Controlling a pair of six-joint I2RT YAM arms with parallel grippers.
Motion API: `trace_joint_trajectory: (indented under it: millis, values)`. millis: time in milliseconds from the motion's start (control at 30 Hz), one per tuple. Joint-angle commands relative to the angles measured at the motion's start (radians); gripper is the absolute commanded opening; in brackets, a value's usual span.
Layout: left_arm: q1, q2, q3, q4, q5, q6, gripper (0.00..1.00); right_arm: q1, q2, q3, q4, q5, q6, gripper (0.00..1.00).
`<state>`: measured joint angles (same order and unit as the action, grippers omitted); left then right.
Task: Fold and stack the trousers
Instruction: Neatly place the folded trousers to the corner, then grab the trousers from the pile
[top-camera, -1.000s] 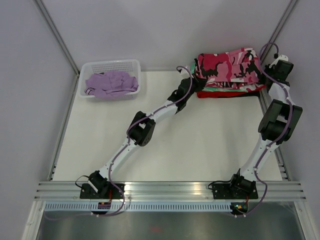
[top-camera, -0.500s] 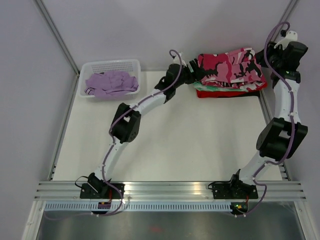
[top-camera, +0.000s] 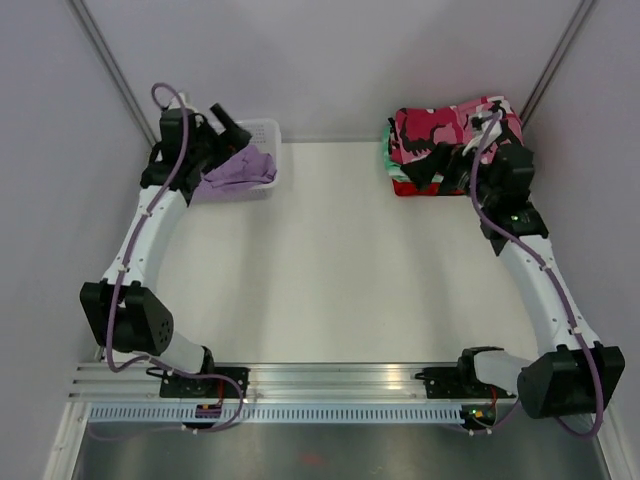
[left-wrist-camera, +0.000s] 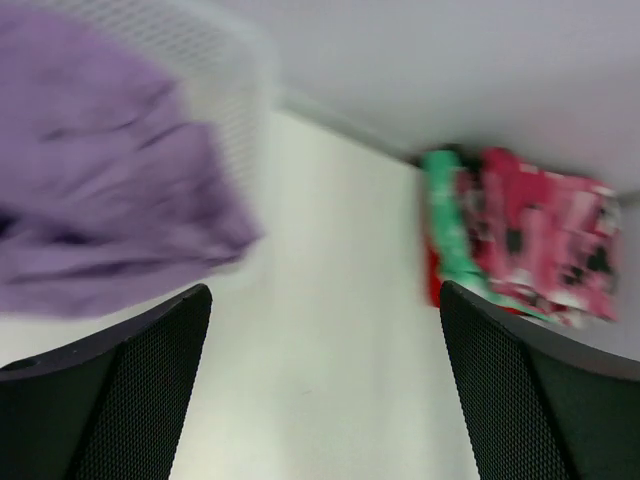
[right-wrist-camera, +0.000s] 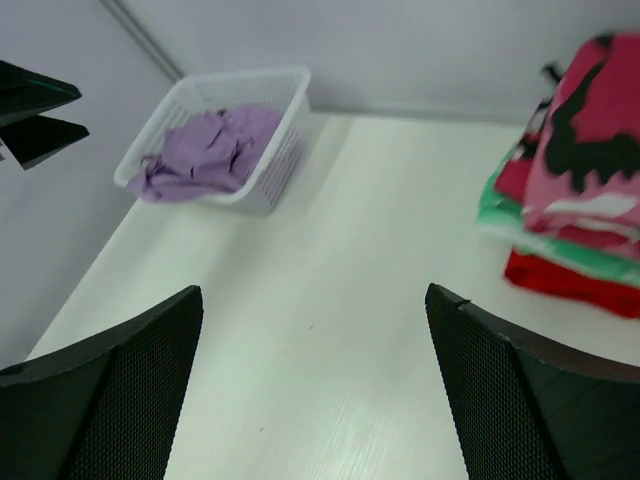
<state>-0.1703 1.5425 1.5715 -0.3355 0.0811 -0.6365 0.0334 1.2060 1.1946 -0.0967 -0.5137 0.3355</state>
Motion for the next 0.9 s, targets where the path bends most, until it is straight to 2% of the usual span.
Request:
trace_joint_trajectory:
  millis: [0,67,233,400,533,667,767,867]
  values:
    - [0.142,-0.033,-0.172,-0.221,-0.069,0.048,1.0,0.1,-0.034,-0.162,0.002,0.03,0.077,0.98]
    - [0.226,-0.054,-0.227,-0.214,-0.069,0.031,1.0,0.166,-0.052,-0.223,-0.023,0.09,0.077,0.98]
    - [0.299,-0.03,-0.29,-0.203,-0.11,0.023,1.0,0.247,-0.079,-0.306,-0.041,0.121,0.097,0.98]
    - [0.322,0.039,-0.314,-0.116,-0.096,-0.005,0.96,0.258,-0.092,-0.322,-0.069,0.156,0.085,0.98]
    - [0.322,0.067,-0.312,-0.037,-0.101,-0.035,0.89,0.26,-0.115,-0.322,-0.087,0.187,0.056,0.98]
    - [0.322,0.114,-0.292,0.019,-0.086,-0.071,0.88,0.258,-0.111,-0.31,-0.126,0.224,0.024,0.98]
    - [0.322,0.148,-0.272,0.045,-0.052,-0.084,0.83,0.258,-0.105,-0.305,-0.135,0.238,0.023,0.98]
    - [0.322,0.171,-0.261,0.082,-0.018,-0.1,0.71,0.258,-0.106,-0.309,-0.127,0.241,0.03,0.98]
